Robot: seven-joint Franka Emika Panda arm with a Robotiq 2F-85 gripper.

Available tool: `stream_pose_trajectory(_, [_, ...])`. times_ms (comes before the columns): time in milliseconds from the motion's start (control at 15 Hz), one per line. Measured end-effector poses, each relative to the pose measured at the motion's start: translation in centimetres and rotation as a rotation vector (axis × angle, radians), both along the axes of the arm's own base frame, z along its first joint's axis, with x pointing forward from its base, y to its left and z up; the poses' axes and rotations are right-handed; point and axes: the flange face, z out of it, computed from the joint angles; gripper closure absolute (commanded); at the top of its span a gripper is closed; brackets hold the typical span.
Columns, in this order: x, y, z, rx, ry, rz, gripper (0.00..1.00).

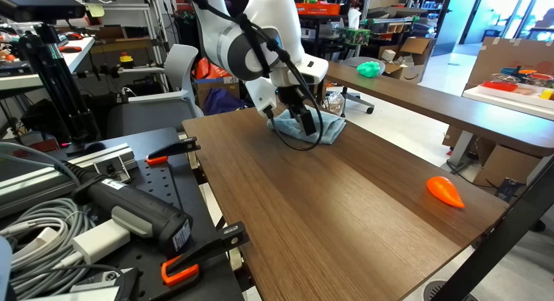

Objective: Wipe the table with the towel

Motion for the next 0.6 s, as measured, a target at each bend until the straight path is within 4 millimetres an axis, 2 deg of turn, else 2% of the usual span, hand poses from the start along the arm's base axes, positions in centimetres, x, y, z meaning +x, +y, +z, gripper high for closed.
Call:
stream_pose_trajectory(133, [-1.1,-4.7,0.4,-0.058,0.019,-0.042,0.0])
stream_pose_trajectory(267, [-3.1,-8.2,0.8,-0.106,0.05,-0.043,0.0])
stream_pose_trajectory(400, [-5.5,-10.3,1.1,-0.147,0.087,0.006,0.0])
stream_pose_trajectory(600, [-9.9,-11.6,1.5,-0.195,0.145,0.154,0.0])
